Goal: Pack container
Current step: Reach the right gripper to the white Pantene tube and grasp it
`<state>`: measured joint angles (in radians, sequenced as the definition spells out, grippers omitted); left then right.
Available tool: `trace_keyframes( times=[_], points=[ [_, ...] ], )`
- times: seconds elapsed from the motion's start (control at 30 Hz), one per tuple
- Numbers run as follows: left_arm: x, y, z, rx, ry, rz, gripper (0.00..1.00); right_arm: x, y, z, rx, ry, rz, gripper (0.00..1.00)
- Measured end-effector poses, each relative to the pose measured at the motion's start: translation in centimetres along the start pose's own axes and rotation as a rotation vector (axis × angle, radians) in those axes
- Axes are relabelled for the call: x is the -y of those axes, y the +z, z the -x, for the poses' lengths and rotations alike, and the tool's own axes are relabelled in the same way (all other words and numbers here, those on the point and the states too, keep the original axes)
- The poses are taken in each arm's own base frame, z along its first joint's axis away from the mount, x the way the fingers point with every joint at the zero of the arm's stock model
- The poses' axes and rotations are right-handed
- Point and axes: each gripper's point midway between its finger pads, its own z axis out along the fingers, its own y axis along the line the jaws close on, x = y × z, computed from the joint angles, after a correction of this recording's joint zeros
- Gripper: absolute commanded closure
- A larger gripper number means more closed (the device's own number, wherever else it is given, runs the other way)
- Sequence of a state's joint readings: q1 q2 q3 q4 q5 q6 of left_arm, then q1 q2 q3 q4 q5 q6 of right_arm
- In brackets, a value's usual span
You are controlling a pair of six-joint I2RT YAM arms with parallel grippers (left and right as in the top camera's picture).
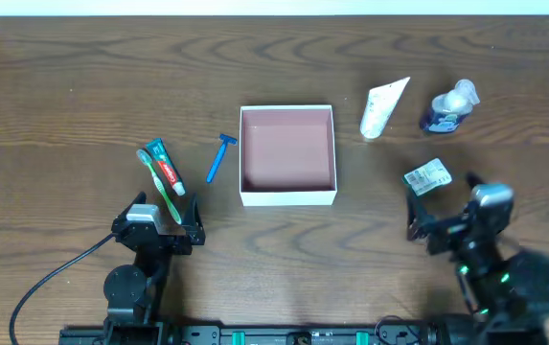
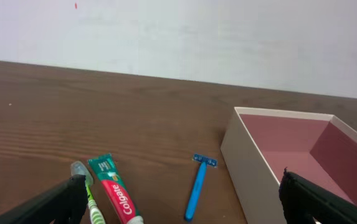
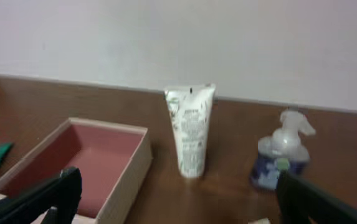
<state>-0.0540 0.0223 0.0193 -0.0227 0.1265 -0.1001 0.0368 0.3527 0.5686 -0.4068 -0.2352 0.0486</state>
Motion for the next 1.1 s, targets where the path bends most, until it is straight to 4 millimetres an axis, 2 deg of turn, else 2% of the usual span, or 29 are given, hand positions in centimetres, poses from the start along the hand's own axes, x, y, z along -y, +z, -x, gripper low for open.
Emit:
trace_keyframes(
  times=[0.13, 0.23, 0.37, 0.47, 0.53, 0.63, 0.77, 0.87, 0.97, 1.1],
  points=[
    [0.0, 0.0, 0.0, 0.0, 0.0, 0.0, 0.02, -0.6, 0.9, 3.3, -0.189, 0.031, 0.029, 0.01],
    [0.0, 0.0, 0.0, -0.001, 0.0, 0.0, 0.02, -1.6, 2.8, 6.5, -0.289, 0.062, 0.104, 0.01],
    [0.0, 0.0, 0.0, -0.001, 0.0, 0.0, 0.02, -3.9, 6.0, 10.5, -0.285, 0.087, 0.284, 0.01],
    [0.0, 0.0, 0.0, -0.001, 0.0, 0.0, 0.02, -5.3, 8.4, 12.0, -0.25, 0.096, 0.41, 0.01],
    [0.0, 0.0, 0.0, -0.001, 0.0, 0.0, 0.02, -5.6, 10.0, 11.8, -0.257, 0.118, 0.459, 0.01],
    [0.0, 0.0, 0.0, -0.001, 0.0, 0.0, 0.02, -5.2, 12.4, 10.2, -0.314, 0.177, 0.475, 0.1],
    [0.0, 0.0, 0.0, -0.001, 0.0, 0.0, 0.02, -3.7, 16.0, 6.1, -0.445, 0.279, 0.387, 0.16],
    [0.0, 0.0, 0.0, -0.001, 0.0, 0.0, 0.02, -2.8, 17.8, 3.1, -0.534, 0.313, 0.276, 0.18],
    [0.0, 0.0, 0.0, -0.001, 0.0, 0.0, 0.02, -2.7, 18.5, 1.4, -0.581, 0.312, 0.166, 0.18],
    [0.0, 0.0, 0.0, -0.001, 0.0, 0.0, 0.02, -3.1, 18.8, 0.7, -0.591, 0.291, 0.044, 0.18]
  ],
)
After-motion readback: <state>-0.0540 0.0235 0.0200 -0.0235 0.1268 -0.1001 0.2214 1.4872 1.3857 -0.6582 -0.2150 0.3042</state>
